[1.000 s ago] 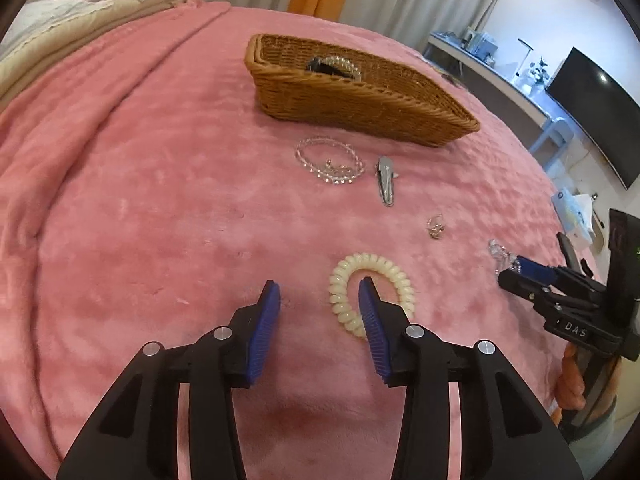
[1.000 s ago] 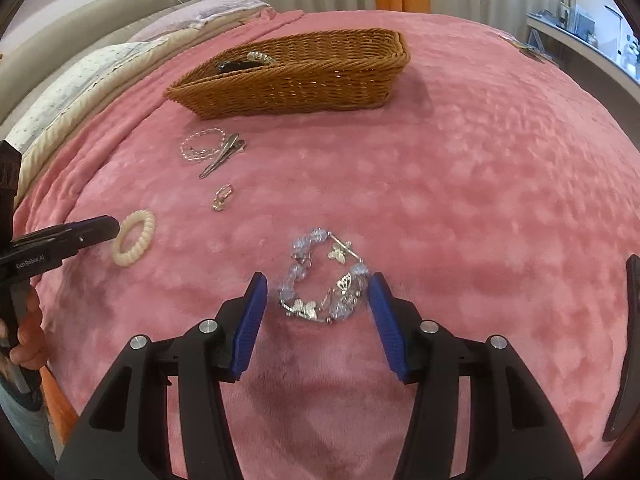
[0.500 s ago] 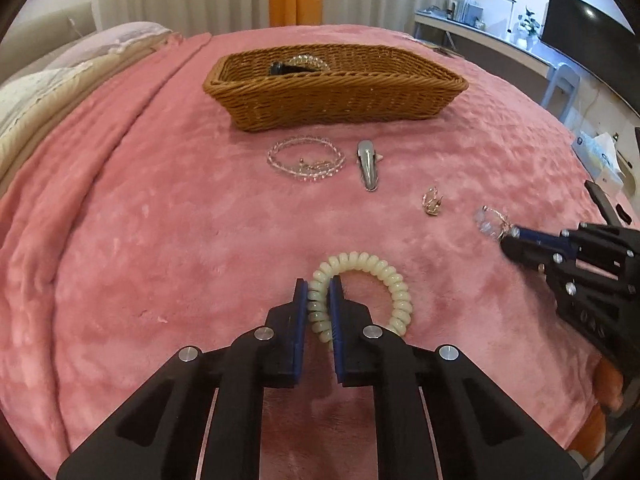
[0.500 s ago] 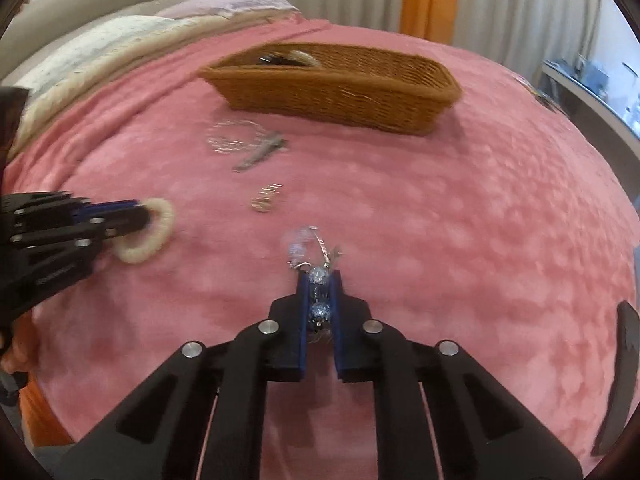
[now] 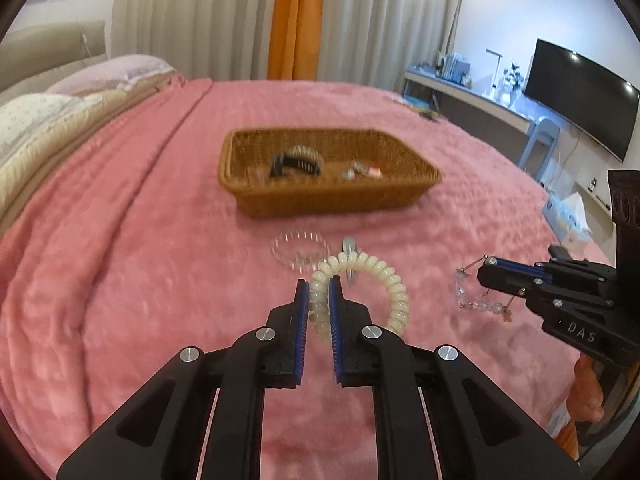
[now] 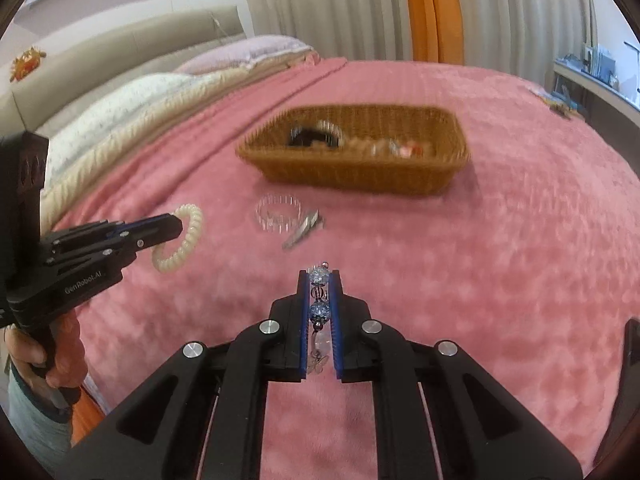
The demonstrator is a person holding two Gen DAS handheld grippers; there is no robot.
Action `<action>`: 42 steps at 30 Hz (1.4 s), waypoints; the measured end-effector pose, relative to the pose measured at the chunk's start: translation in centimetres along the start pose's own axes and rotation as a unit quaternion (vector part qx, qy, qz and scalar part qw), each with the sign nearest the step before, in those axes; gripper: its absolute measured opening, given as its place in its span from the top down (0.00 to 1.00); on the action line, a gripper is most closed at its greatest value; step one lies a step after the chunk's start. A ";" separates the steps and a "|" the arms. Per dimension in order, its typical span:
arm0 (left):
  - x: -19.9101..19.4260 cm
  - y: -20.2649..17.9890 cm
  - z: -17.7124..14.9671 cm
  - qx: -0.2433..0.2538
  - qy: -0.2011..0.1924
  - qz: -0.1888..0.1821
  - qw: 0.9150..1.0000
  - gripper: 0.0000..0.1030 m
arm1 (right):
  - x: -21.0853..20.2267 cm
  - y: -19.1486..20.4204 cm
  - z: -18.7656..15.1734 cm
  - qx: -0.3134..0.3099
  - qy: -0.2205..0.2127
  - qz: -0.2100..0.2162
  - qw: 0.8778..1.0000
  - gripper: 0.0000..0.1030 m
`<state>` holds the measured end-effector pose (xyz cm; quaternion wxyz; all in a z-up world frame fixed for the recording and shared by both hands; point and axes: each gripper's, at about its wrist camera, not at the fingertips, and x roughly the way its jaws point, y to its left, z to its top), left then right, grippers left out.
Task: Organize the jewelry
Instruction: 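Carry the cream bracelet and charm bracelet into the basket and open both tools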
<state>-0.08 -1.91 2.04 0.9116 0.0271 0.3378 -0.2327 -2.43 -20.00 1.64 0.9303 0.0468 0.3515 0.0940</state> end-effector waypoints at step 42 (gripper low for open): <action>15.1 1.0 12.4 -0.023 0.018 -0.006 1.000 0.52 | 14.7 -9.2 13.5 0.077 0.034 -0.025 0.996 0.51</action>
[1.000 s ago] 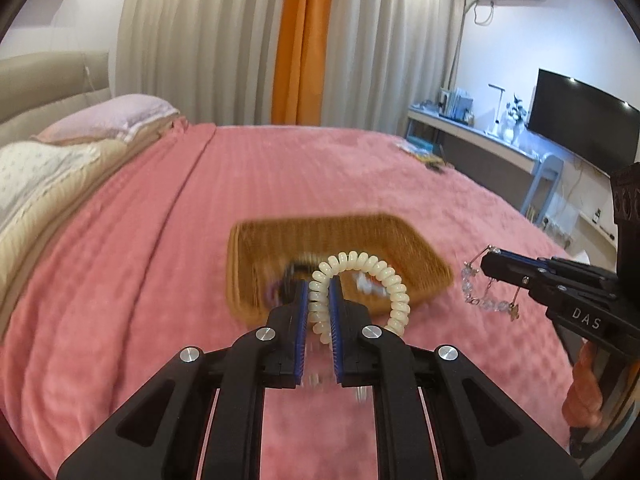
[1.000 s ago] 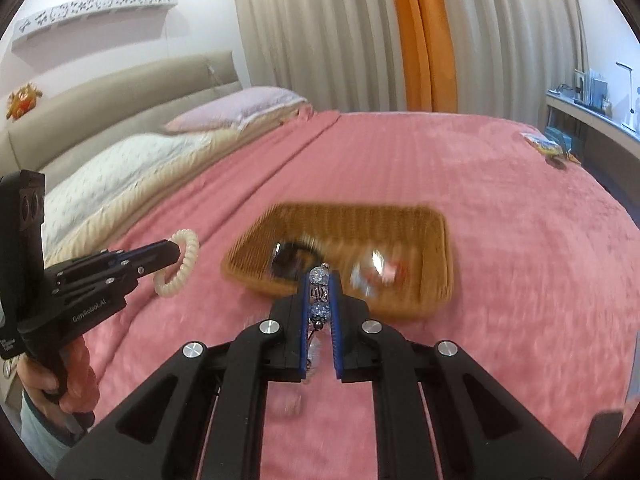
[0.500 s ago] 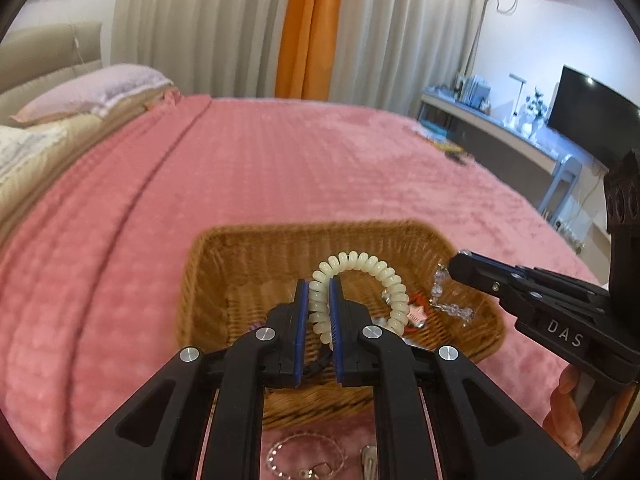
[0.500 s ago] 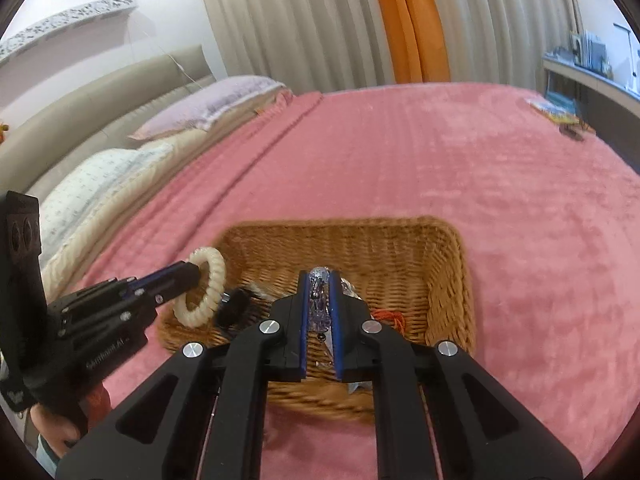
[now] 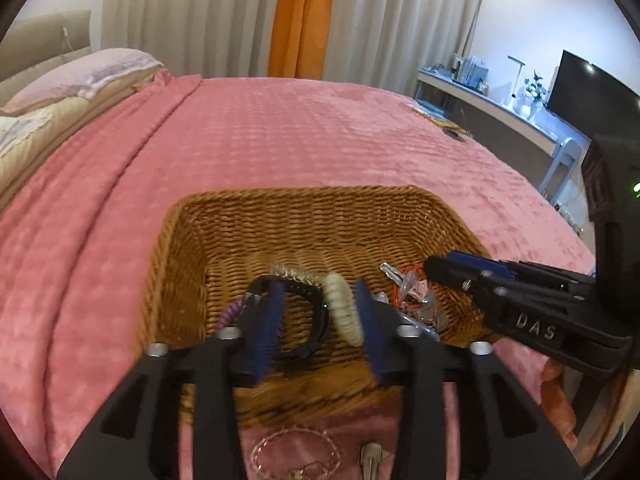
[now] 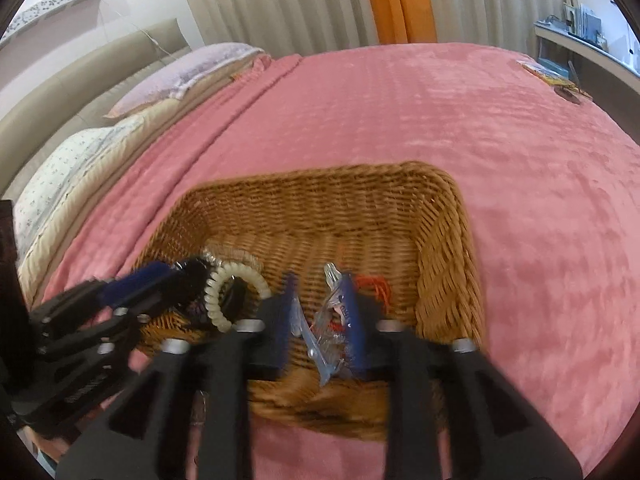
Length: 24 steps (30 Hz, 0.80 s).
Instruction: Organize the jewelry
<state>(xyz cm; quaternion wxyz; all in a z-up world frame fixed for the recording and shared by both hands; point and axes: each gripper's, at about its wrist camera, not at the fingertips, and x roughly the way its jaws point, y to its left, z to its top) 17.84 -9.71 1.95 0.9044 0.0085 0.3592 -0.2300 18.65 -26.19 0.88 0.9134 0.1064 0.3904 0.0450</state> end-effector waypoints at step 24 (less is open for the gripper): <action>-12.6 4.6 -8.2 -0.060 -0.046 -0.037 0.996 0.43 | -8.3 6.8 -12.1 -0.055 -0.010 0.009 0.998 0.50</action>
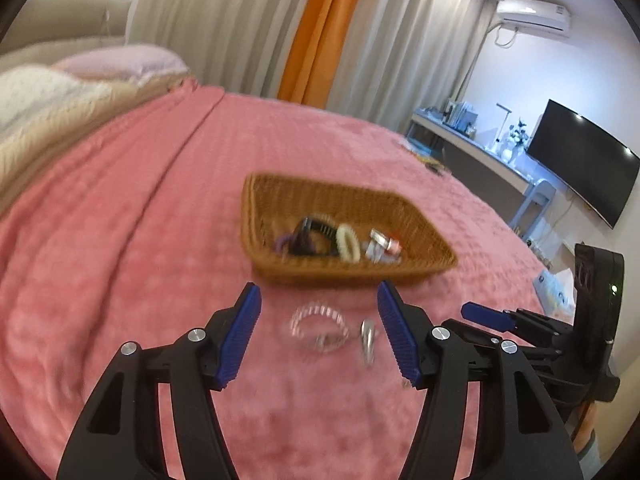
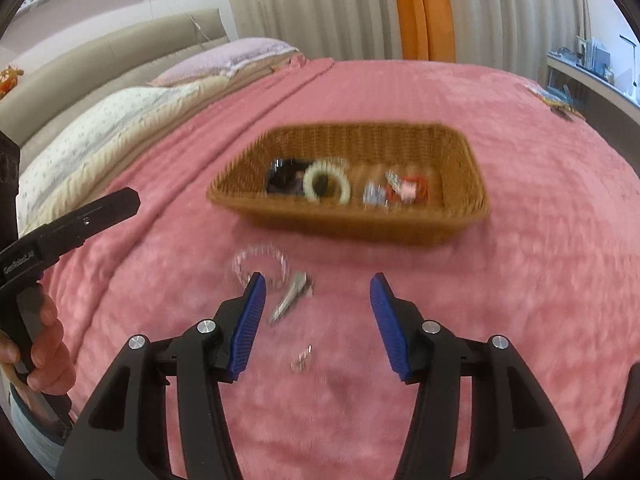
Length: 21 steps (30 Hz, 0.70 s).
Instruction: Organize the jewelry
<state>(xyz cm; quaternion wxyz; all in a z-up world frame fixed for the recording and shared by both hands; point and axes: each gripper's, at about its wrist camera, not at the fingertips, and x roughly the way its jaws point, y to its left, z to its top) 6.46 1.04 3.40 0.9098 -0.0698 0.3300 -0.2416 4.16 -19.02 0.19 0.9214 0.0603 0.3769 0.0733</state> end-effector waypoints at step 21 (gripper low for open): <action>12.1 3.3 -1.5 -0.043 0.143 0.013 0.989 0.53 | 3.8 1.0 -4.2 -0.015 0.033 -0.005 0.999 0.51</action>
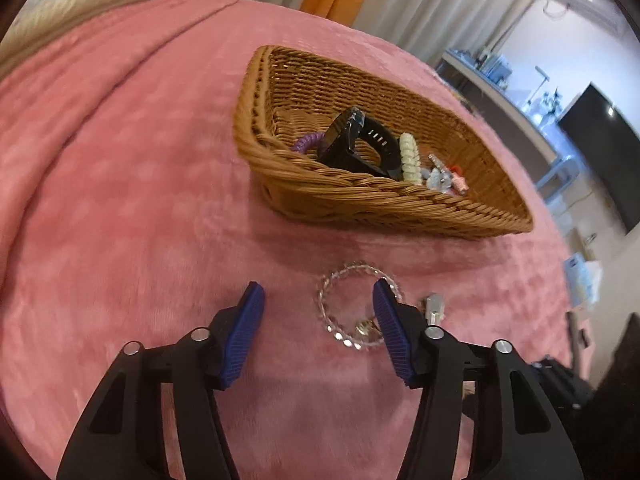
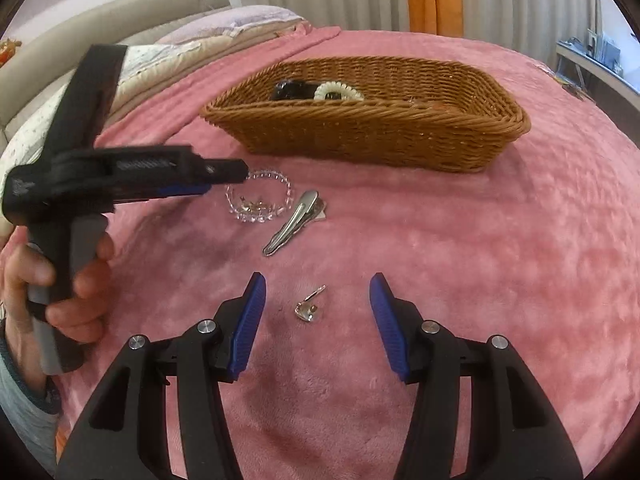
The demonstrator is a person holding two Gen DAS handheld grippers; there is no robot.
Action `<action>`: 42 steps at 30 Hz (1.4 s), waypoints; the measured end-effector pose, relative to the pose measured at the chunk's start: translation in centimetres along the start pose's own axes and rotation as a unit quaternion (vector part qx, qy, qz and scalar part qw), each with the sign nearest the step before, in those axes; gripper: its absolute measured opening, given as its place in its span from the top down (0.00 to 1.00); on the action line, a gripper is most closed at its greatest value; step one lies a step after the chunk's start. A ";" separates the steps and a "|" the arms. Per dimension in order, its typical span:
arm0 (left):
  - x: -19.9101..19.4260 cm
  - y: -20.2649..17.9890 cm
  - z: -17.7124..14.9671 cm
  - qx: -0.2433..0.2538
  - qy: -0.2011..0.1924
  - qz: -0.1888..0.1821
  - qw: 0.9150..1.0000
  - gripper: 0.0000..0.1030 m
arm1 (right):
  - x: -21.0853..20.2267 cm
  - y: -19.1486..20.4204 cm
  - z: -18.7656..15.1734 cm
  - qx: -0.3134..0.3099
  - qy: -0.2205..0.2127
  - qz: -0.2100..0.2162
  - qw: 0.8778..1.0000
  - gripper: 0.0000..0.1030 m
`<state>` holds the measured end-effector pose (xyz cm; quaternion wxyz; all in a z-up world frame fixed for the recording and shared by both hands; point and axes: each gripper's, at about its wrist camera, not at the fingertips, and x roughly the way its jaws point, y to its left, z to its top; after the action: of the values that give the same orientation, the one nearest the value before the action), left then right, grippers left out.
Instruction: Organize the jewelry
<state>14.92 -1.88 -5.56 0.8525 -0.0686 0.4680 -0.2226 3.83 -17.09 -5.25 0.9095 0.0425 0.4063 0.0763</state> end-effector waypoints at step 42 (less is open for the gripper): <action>-8.8 -0.4 -12.3 0.018 -0.009 -0.062 0.998 0.92 | -1.6 0.8 -1.5 -0.010 -0.027 0.016 0.999 0.91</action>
<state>0.53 2.77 -5.42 0.8426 -0.0841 0.4509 -0.2823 1.57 -16.53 -4.92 0.9193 0.0421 0.3798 0.0942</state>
